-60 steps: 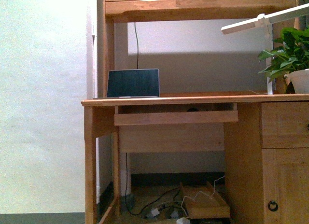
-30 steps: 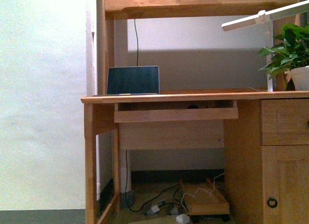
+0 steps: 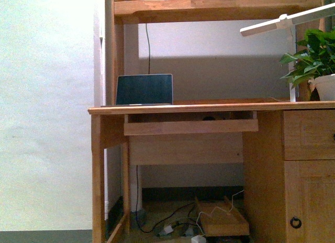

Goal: Place mouse

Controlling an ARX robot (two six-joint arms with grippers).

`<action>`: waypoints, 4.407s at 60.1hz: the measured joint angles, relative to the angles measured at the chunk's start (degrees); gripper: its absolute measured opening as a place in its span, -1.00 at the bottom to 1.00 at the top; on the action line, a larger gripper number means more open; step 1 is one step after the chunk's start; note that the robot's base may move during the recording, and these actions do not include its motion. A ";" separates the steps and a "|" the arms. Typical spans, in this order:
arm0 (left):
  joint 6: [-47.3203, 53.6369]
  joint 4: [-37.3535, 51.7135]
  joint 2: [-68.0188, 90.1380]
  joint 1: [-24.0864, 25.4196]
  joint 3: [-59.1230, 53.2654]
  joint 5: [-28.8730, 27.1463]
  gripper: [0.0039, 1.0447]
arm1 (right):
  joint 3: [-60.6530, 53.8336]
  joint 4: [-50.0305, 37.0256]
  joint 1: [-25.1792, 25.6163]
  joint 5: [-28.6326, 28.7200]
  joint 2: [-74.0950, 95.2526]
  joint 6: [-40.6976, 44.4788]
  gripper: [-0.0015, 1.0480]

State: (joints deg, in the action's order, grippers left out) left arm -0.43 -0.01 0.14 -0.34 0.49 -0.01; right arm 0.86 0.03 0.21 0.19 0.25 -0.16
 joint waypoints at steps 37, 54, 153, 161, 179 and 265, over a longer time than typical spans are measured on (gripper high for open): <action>0.00 0.00 0.00 0.00 0.00 -0.02 0.86 | 0.00 0.00 0.00 0.00 0.00 0.00 0.86; 0.00 0.00 0.00 0.00 0.00 -0.04 0.86 | 0.00 0.00 0.00 0.00 0.00 0.00 0.86; 0.02 -0.02 0.00 0.00 0.00 0.00 0.86 | 0.00 0.00 -0.02 0.00 0.00 0.00 0.86; -3.58 -4.44 5.42 1.09 2.54 5.73 0.86 | 0.00 0.00 -0.02 -0.02 0.00 0.00 0.86; 36.72 43.10 63.95 7.85 13.99 13.86 0.86 | 0.00 0.00 -0.02 0.00 0.00 0.00 0.86; 80.26 40.50 127.58 -7.48 65.64 19.26 0.86 | 0.00 0.00 -0.02 0.00 0.00 0.00 0.86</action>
State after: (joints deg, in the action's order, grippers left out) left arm 79.83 40.49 127.72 -7.81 66.13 19.25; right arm 0.86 0.03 0.19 0.19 0.25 -0.16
